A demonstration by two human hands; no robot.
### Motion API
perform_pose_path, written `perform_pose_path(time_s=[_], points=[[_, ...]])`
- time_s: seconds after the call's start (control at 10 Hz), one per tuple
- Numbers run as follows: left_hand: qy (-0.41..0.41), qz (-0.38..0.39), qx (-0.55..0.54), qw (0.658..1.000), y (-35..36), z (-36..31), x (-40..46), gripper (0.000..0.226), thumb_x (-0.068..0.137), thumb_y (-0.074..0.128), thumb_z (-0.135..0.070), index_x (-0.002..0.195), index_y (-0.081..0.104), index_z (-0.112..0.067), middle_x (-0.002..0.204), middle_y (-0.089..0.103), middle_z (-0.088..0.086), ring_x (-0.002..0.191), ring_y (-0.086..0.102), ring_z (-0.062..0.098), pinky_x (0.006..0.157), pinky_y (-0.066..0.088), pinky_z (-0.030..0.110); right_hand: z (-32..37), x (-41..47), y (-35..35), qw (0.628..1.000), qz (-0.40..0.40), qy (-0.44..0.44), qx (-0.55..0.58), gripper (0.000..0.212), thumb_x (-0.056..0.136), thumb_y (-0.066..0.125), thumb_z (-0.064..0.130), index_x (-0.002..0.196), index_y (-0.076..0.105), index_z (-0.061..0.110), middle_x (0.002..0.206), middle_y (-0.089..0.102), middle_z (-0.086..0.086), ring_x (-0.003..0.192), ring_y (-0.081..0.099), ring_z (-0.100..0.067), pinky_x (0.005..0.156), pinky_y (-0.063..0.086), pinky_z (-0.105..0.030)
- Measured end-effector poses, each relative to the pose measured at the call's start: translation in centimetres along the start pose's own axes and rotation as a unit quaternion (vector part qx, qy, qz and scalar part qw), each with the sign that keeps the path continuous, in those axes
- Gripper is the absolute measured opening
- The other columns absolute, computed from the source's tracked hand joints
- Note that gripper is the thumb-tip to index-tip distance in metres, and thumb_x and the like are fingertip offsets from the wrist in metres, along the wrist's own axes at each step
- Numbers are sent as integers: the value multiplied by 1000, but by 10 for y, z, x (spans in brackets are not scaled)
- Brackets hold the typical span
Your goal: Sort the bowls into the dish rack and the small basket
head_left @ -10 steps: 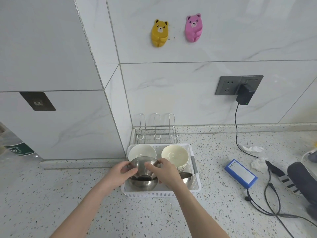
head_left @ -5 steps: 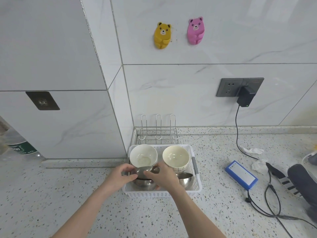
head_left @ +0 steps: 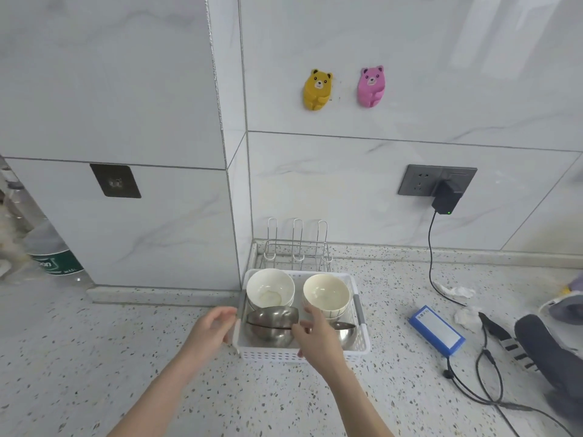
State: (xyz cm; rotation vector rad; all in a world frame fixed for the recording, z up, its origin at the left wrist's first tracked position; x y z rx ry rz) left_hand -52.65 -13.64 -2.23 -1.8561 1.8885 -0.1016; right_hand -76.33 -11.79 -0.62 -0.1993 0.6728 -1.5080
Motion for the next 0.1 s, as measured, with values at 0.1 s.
perform_pose_path(time_s=[0.1], points=[[-49,-42,-99,993,-18,19,-21,19,100,51,-32,116,62,-25,107,70,1,80,60,20,63,42,28,0,-22,-2,997,-6,5,78,50,93,53,26,142,39,28,118,63,14,78,69,-11,73,59,-30]])
Point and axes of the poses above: each hand's wrist, its own x-axis towards the middle knuckle, its own y-axis out of the palm, z = x × y, the point moved 8 cm from there along x, towards the middle knuckle
